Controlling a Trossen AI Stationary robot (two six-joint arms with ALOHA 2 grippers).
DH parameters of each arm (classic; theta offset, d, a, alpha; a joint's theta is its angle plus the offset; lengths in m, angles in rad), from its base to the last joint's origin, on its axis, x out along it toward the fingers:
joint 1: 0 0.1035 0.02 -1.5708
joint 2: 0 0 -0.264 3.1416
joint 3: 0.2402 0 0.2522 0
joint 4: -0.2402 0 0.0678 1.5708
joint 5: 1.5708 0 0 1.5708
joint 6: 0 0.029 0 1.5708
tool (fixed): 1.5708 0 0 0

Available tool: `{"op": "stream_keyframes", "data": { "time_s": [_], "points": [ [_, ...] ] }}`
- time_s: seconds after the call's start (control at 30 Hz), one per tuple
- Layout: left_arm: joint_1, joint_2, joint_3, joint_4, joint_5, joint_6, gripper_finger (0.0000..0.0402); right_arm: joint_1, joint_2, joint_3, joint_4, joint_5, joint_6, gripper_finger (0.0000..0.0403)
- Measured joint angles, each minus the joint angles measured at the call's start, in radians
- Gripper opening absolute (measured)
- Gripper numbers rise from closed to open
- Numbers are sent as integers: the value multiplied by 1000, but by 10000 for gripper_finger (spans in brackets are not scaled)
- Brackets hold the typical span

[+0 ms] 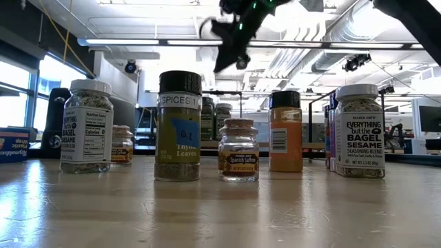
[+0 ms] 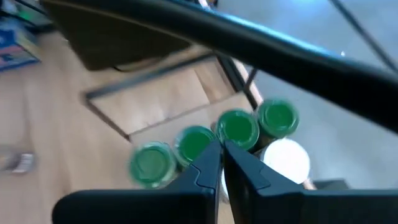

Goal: Shelf spices
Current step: Put the right white seasoning bottle on the shelf aligned with the other white seasoning bottles

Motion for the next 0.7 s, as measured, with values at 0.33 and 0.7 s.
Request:
{"op": "stream_keyframes", "data": {
  "time_s": [0.33,0.7],
  "points": [
    [0,0,0,-21,-17,48,44,103,-295,-46,-219,-6,-28,11],
    [8,0,0,-20,-125,139,44,398,-773,-611,-159,-276,359,4]
  ]
}}
